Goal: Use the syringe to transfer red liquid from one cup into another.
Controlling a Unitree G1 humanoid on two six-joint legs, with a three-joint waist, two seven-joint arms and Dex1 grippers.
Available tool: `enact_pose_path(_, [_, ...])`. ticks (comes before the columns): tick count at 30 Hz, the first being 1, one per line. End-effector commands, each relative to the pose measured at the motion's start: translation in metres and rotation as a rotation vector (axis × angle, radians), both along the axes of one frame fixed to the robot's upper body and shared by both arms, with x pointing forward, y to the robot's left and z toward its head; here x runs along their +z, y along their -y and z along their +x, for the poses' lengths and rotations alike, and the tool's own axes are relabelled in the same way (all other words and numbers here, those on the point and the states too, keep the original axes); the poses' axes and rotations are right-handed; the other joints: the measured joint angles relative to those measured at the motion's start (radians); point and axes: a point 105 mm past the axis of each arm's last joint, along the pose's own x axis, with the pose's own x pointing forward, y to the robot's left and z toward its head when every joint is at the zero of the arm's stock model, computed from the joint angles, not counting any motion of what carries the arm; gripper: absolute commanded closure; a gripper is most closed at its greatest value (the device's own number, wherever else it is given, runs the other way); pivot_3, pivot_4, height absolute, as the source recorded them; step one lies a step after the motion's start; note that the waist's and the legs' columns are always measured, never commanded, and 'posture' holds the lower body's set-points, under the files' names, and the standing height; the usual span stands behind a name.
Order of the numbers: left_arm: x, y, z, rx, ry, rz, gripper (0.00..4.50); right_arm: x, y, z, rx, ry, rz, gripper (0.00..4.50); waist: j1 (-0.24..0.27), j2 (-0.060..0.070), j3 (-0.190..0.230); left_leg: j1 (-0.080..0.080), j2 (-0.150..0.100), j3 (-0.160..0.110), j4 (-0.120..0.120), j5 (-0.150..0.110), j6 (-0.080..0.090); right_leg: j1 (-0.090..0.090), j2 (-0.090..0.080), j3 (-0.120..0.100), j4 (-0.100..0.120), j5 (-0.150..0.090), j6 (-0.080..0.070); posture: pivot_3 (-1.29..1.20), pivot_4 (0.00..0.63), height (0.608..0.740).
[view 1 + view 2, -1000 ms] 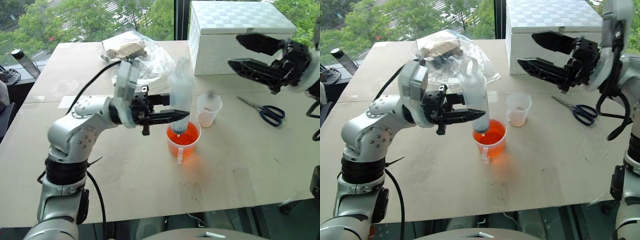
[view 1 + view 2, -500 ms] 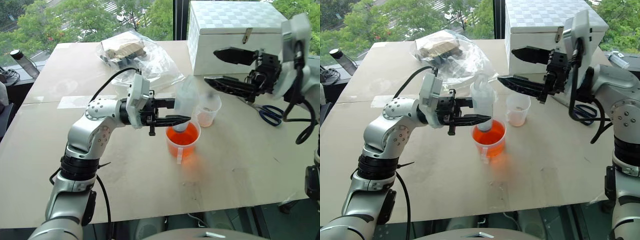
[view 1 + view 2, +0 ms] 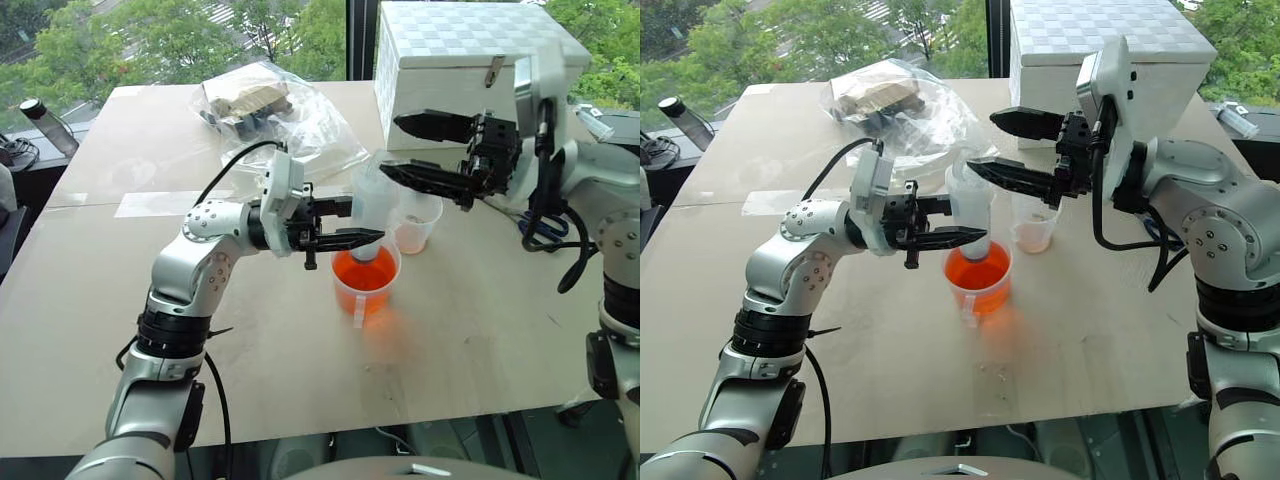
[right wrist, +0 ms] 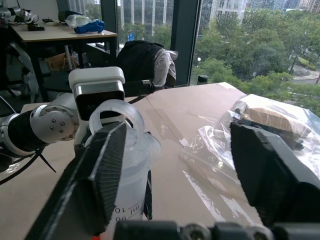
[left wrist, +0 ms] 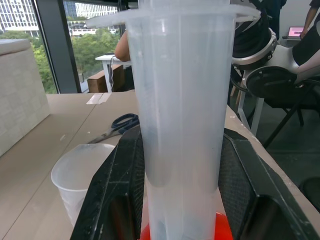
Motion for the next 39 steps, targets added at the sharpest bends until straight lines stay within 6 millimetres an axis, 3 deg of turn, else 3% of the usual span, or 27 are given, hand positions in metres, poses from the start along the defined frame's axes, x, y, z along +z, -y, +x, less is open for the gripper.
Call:
enact_pose_path(1, [0.003,0.002,-0.002,-0.019,0.039,0.001,3.05,0.010,-0.004,-0.008,0.005,0.041,0.009,2.63,0.001,0.000,0.000,0.000,0.000,0.000,0.000,0.000,0.000,0.000,0.000,0.000,0.000,0.000,0.000,0.00,0.150,0.740])
enact_pose_path(4, [0.003,0.002,-0.001,-0.015,0.032,-0.008,3.05,0.008,-0.004,-0.010,0.012,0.027,0.003,4.19,0.000,0.000,0.000,0.000,0.000,0.000,0.000,0.000,0.000,0.000,0.000,0.000,0.000,0.000,0.000,0.00,0.150,0.740])
enact_pose_path(5, [0.003,0.002,0.000,-0.014,0.031,-0.010,3.05,0.006,-0.004,-0.011,0.017,0.021,-0.001,4.45,0.001,0.000,0.000,0.000,0.000,0.000,0.000,0.000,0.000,0.000,0.000,0.000,0.000,0.000,0.000,0.00,0.150,0.740])
enact_pose_path(11, [-0.003,0.004,0.001,-0.024,0.039,0.005,3.05,0.002,-0.004,-0.014,0.029,-0.017,-0.003,4.45,0.000,0.000,0.000,0.000,0.000,0.000,0.000,0.000,0.000,0.000,0.000,0.000,0.000,0.000,0.000,0.00,0.150,0.740])
enact_pose_path(20, [-0.012,0.006,0.001,-0.029,0.020,0.010,3.05,0.035,0.006,-0.006,-0.005,-0.011,0.169,4.45,-0.001,0.000,0.000,0.000,0.000,0.000,0.000,0.000,0.000,0.000,0.000,0.000,0.000,0.000,0.000,0.00,0.150,0.740])
enact_pose_path(29, [-0.017,0.006,-0.001,-0.048,0.014,0.023,3.05,0.051,0.018,0.003,-0.059,-0.029,0.260,4.45,0.000,0.000,0.000,0.000,0.000,0.000,0.000,0.000,0.000,0.000,0.000,0.000,0.000,0.000,0.000,0.00,0.150,0.740])
enact_pose_path(39, [-0.013,0.007,0.003,-0.047,0.019,0.016,3.05,0.046,0.018,0.006,-0.075,-0.036,0.242,4.45,-0.001,0.000,0.000,0.000,0.000,0.000,0.000,0.000,0.000,0.000,0.000,0.000,0.000,0.000,0.000,0.00,0.150,0.740])
